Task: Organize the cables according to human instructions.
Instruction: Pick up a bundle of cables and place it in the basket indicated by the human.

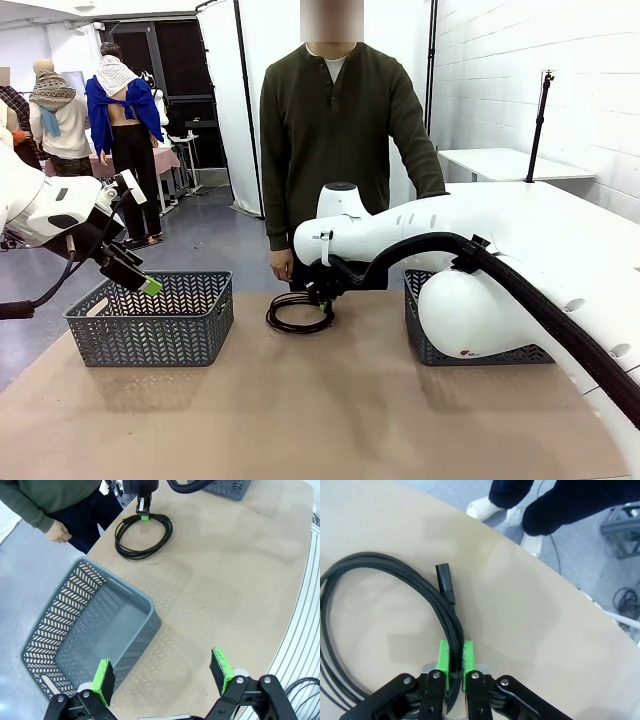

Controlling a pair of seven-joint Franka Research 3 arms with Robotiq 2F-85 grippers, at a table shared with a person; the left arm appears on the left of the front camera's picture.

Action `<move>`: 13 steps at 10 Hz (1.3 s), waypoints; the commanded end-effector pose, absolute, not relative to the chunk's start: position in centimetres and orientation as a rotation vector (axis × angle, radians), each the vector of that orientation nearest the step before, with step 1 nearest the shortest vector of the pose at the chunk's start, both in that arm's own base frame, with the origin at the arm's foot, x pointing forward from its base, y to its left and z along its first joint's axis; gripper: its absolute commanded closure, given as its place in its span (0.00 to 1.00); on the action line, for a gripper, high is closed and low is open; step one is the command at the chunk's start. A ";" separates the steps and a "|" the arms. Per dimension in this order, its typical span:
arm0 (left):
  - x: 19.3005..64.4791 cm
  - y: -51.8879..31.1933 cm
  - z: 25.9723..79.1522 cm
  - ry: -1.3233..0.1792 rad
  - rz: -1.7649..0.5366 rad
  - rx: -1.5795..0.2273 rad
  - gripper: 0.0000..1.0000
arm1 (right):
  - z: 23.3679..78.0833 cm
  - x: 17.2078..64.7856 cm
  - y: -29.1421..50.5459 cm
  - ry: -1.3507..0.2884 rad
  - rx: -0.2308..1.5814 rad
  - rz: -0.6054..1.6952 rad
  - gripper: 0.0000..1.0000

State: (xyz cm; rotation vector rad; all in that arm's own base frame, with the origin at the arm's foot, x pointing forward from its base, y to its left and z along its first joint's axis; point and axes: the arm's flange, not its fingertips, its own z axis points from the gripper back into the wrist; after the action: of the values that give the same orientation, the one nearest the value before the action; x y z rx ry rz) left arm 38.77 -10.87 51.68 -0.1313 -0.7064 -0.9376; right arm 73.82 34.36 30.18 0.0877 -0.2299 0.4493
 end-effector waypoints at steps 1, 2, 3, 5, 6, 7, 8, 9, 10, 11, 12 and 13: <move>38.9 -10.6 51.5 -0.710 -0.945 -0.144 0.00 | 31.6 74.6 35.0 -0.209 0.115 0.453 1.00; 38.9 -10.6 51.5 -0.710 -0.945 -0.144 0.00 | 32.2 74.5 35.1 -0.214 0.110 0.453 1.00; 38.9 -10.6 51.5 -0.710 -0.945 -0.144 0.00 | 33.5 74.4 35.2 -0.228 0.118 0.443 1.00; 38.9 -10.6 51.5 -0.710 -0.945 -0.144 0.00 | 37.8 73.9 35.2 -0.243 0.100 0.472 1.00; 38.9 -10.6 51.5 -0.710 -0.945 -0.144 0.00 | 40.0 73.5 34.9 -0.216 0.120 0.534 1.00; 38.9 -10.6 51.5 -0.710 -0.945 -0.144 0.00 | 41.8 73.1 34.3 -0.173 0.139 0.620 1.00; 38.9 -10.6 51.5 -0.710 -0.945 -0.144 0.00 | 43.7 72.7 33.7 -0.125 0.144 0.717 1.00; 38.9 -10.6 51.5 -0.710 -0.945 -0.144 0.00 | 45.5 72.1 33.0 -0.087 0.140 0.810 1.00; 38.9 -10.6 51.5 -0.710 -0.945 -0.144 0.00 | 47.1 71.6 32.1 -0.059 0.137 0.902 1.00; 38.9 -10.6 51.5 -0.710 -0.945 -0.144 0.00 | 48.7 71.0 31.0 -0.077 0.104 1.011 1.00; 38.9 -10.6 51.5 -0.710 -0.945 -0.144 0.00 | 49.6 70.5 29.8 -0.076 0.071 1.085 1.00; 38.9 -10.6 51.5 -0.710 -0.945 -0.144 0.00 | 50.3 70.2 28.6 -0.065 0.047 1.147 1.00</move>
State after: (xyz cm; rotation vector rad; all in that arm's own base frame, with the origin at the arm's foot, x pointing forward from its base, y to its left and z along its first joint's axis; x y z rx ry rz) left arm 38.77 -10.88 51.68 -0.1312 -0.7064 -0.9376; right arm 69.29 29.09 49.45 0.0832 -0.0604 1.0784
